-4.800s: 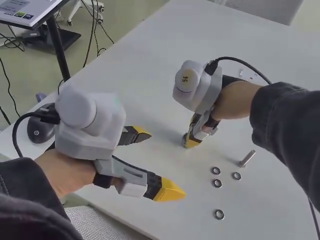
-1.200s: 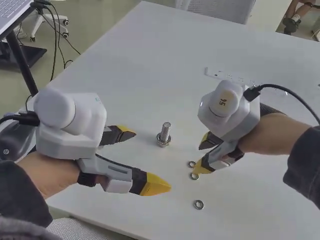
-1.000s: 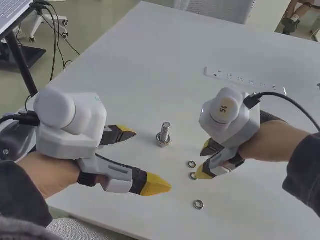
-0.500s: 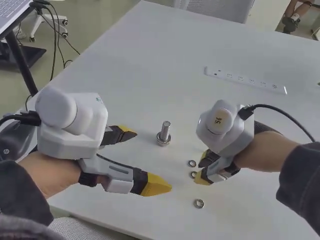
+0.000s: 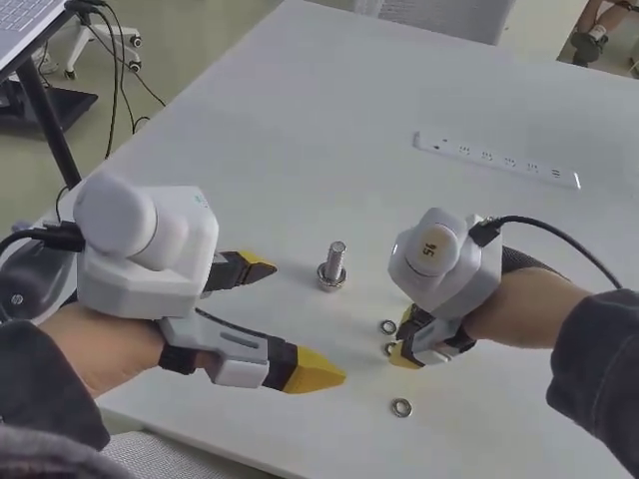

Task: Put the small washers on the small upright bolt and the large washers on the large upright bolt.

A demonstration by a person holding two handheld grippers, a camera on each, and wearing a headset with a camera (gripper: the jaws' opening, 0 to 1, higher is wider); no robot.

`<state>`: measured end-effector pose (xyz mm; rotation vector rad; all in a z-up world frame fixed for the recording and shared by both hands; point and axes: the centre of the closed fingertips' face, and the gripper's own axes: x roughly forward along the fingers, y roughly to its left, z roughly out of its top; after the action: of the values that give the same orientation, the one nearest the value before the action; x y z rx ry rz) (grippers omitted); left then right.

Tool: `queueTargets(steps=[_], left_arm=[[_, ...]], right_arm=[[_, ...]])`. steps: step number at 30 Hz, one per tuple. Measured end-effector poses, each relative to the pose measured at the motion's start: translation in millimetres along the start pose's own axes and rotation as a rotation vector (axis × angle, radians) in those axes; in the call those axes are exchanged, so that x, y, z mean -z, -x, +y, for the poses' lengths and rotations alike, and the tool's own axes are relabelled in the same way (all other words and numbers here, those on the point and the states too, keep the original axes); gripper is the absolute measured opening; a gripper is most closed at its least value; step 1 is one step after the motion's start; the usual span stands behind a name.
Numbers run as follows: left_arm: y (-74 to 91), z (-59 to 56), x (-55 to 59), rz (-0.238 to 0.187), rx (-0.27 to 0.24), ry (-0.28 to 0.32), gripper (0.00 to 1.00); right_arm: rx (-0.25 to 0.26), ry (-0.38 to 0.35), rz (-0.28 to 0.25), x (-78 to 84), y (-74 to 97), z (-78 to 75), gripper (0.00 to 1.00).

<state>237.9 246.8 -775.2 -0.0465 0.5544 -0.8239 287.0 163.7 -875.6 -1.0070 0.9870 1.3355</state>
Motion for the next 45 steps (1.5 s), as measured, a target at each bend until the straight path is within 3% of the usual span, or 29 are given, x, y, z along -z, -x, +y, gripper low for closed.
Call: queueTargets(steps=[17,36,45], left_arm=[[2.0,1.3,0.5,-0.006,-0.001,0.007,0.87],[1.4,1.7,1.2,-0.005,-0.002,0.009,0.86],[0.9,1.0,1.0,-0.004,-0.001,0.005,0.86]], right_arm=[[0.014,0.032,0.024,0.5,-1.1,-0.2,0.15],[0.014,0.03,0.008,-2.6,-0.3,-1.6,0.14],[0.017,0.024,0.003,-0.3,8.3,-0.1,0.14]])
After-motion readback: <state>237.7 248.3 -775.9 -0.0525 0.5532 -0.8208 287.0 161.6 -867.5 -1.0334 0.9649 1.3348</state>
